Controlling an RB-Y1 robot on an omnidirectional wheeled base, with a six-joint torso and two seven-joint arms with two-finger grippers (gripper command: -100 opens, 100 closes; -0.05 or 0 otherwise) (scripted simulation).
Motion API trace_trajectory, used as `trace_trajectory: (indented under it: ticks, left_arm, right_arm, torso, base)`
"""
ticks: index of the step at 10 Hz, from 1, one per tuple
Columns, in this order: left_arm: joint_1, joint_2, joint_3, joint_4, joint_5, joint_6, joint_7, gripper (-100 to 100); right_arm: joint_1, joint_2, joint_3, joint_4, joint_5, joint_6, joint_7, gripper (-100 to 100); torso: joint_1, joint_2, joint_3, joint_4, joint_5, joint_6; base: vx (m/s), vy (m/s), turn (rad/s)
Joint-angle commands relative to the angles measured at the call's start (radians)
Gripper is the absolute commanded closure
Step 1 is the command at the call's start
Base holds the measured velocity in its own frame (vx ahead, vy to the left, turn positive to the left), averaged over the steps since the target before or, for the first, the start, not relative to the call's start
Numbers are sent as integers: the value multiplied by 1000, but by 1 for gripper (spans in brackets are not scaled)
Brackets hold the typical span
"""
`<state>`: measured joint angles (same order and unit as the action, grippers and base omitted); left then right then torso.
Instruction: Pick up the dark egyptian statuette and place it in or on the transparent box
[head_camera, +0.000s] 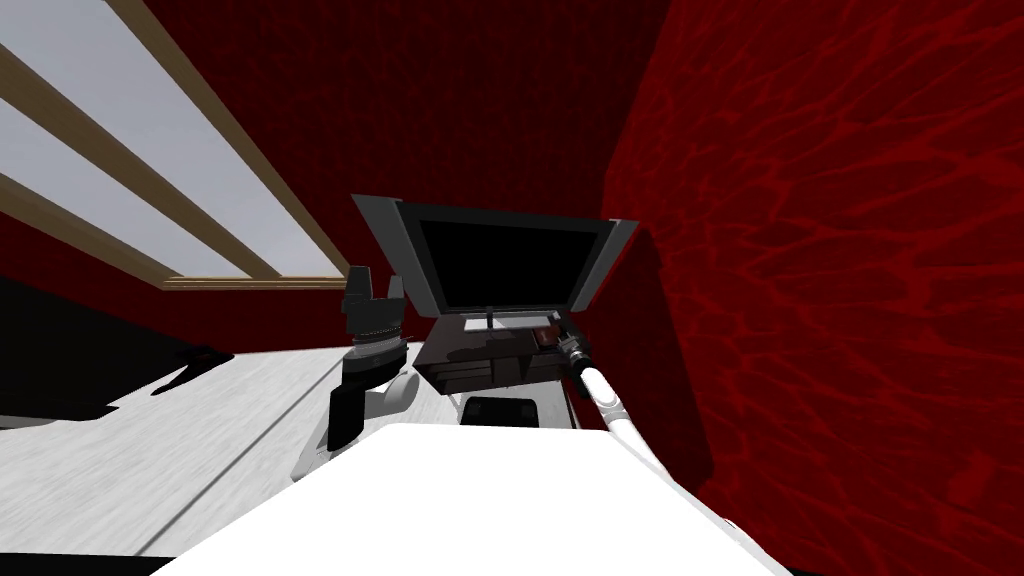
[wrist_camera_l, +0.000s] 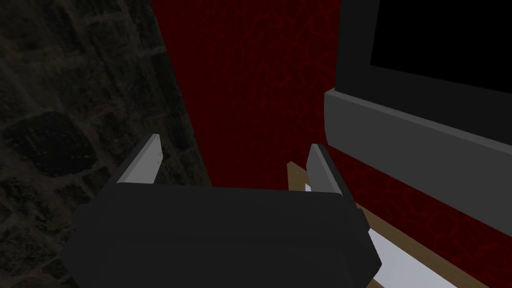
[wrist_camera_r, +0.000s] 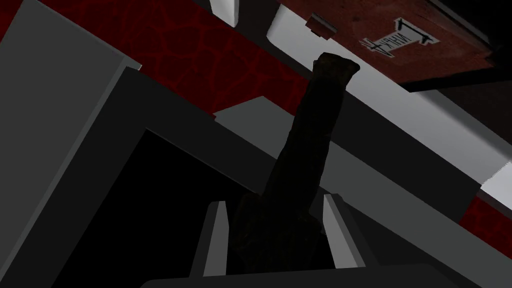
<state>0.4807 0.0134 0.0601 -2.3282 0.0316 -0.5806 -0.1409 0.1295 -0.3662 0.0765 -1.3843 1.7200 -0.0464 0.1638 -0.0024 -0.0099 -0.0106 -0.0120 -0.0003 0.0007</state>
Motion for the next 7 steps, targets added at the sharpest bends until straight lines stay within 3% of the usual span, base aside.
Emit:
trace_trajectory:
  ticks: [1, 2, 3, 5, 6, 7]
  left_arm:
    - [0, 0, 0, 0, 0, 0, 0, 0]
    - [0, 0, 0, 0, 0, 0, 0, 0]
    - [0, 0, 0, 0, 0, 0, 0, 0]
    - [0, 0, 0, 0, 0, 0, 0, 0]
    - [0, 0, 0, 0, 0, 0, 0, 0]
    - [0, 0, 0, 0, 0, 0, 0, 0]
  right_arm:
    - [-8, 20, -37, -15, 28, -30, 9, 100]
    - [-30, 6, -55, -25, 18, -49, 25, 100]
    - [-30, 6, -55, -25, 42, -49, 25, 100]
    - [-30, 6, -55, -25, 18, -49, 25, 100]
    - [-32, 9, -60, -27, 34, -54, 22, 100]
    - [-32, 8, -59, -26, 31, -51, 24, -100]
  torso:
    - [0, 0, 0, 0, 0, 0]
    - [1, 1, 0, -1, 0, 1]
    - [1, 1, 0, 0, 0, 0]
    - [3, 5, 2, -1, 0, 1]
    - [5, 9, 4, -1, 0, 1]
    - [5, 11, 5, 0, 0, 1]
  base:
    - [135, -53, 100]
    - [136, -61, 187]
    - [127, -48, 77]
    - [38, 2, -14]
    - [2, 8, -5]
    - [0, 0, 0]
